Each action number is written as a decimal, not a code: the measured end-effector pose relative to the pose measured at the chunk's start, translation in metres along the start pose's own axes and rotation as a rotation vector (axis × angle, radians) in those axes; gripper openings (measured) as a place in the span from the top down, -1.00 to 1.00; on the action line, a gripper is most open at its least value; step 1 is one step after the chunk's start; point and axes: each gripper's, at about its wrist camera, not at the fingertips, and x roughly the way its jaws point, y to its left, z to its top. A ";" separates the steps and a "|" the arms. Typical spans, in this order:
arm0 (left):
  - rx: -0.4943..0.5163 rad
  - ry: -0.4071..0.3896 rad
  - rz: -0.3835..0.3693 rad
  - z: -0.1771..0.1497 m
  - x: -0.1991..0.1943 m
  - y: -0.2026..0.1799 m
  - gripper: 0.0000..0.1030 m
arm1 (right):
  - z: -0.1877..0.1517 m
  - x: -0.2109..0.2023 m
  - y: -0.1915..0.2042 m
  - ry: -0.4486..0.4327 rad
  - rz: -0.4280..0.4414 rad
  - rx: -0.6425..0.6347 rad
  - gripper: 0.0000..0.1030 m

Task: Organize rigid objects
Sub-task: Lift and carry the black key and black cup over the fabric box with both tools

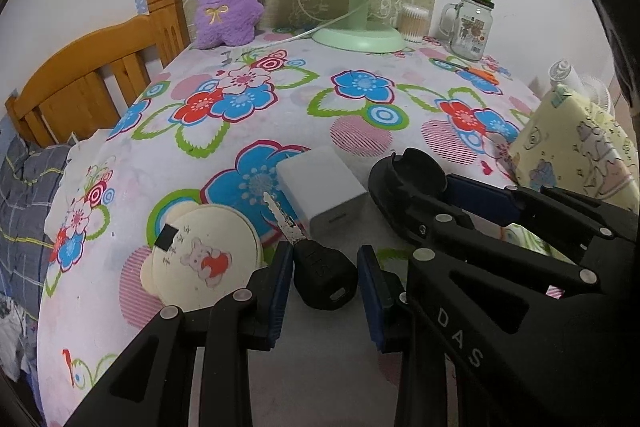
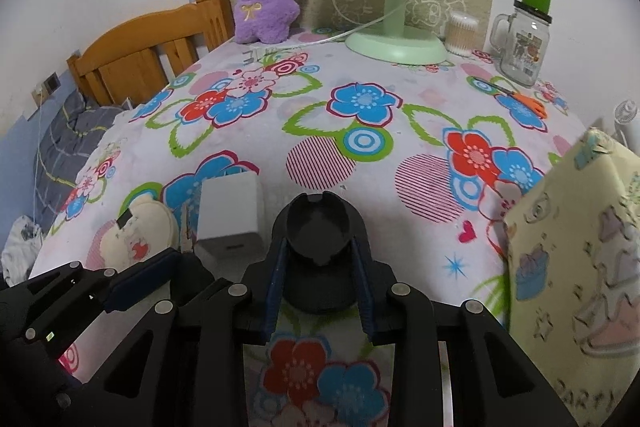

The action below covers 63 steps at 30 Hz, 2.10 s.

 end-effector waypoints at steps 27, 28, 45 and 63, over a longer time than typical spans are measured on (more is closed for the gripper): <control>0.044 -0.113 -0.014 -0.023 -0.093 -0.039 0.36 | -0.032 -0.109 -0.008 -0.103 -0.040 0.043 0.33; 0.047 -0.119 -0.014 -0.024 -0.098 -0.041 0.36 | -0.033 -0.112 -0.008 -0.106 -0.041 0.044 0.33; 0.084 -0.186 -0.023 -0.031 -0.145 -0.072 0.35 | -0.047 -0.171 -0.023 -0.171 -0.052 0.063 0.33; 0.145 -0.216 -0.068 -0.007 -0.149 -0.127 0.35 | -0.038 -0.197 -0.080 -0.205 -0.121 0.104 0.33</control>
